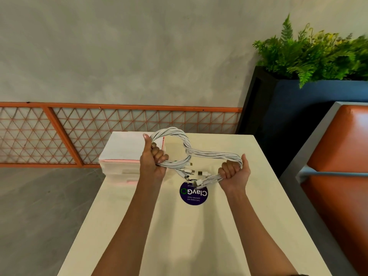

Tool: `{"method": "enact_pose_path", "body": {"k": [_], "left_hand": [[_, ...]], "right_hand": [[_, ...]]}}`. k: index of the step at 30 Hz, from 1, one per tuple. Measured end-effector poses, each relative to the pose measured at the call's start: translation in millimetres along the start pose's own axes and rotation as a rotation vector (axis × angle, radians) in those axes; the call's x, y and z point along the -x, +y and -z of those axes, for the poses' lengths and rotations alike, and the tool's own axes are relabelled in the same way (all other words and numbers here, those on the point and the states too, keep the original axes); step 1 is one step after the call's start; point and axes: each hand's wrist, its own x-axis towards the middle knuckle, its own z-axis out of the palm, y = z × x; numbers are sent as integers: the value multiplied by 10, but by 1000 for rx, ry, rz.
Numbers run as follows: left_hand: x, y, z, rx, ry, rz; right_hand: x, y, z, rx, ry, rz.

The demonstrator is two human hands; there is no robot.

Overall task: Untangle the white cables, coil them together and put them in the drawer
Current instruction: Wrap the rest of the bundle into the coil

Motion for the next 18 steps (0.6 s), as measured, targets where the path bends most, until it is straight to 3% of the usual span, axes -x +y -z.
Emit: {"method": "enact_pose_path", "body": {"k": [7, 13, 18], "left_hand": [[85, -195, -20, -57, -73, 120], [101, -294, -2, -123, -101, 190], [126, -361, -23, -193, -48, 158]], "right_hand": [[-120, 8, -286, -223, 180, 129], [-178, 123, -372, -248, 67, 146], [-173, 264, -438, -232, 69, -7]]}}
